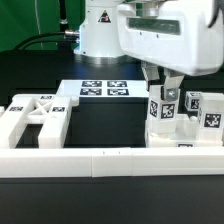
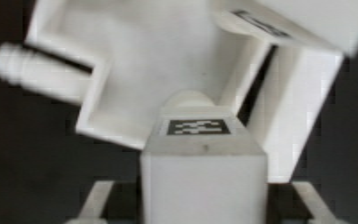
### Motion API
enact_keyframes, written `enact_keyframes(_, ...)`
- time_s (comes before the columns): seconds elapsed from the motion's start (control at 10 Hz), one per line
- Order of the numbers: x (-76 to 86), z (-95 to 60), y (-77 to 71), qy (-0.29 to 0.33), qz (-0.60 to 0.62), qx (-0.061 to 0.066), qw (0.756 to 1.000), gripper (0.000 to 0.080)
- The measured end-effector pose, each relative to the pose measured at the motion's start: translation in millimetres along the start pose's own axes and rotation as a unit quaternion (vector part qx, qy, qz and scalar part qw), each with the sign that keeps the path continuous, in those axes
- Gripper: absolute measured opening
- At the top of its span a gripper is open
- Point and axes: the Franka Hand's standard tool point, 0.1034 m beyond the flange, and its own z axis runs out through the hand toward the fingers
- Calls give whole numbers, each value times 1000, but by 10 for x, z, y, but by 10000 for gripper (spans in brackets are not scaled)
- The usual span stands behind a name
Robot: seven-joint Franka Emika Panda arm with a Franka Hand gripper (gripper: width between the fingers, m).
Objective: Assemble chair
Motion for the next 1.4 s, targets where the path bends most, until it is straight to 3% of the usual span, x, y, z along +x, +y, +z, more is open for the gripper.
enact_keyframes(0.3, 15, 8, -34, -9, 97, 14, 995, 285)
enact_keyframes(0.5, -9, 12, -34, -13, 145, 13, 989, 285)
enact_keyframes(0.6, -11, 12, -35, -14, 154, 13, 988, 345)
enact_keyframes(0.7, -10, 12, -34, -13, 128, 13, 992, 480)
enact_keyframes(0.8, -11, 12, -34, -13, 123, 12, 992, 480)
enact_keyframes(0.9, -18, 5, -38, -12, 87, 6, 996, 611)
enact_keyframes(1.4, -21, -9, -55, -4, -130, 3, 992, 649)
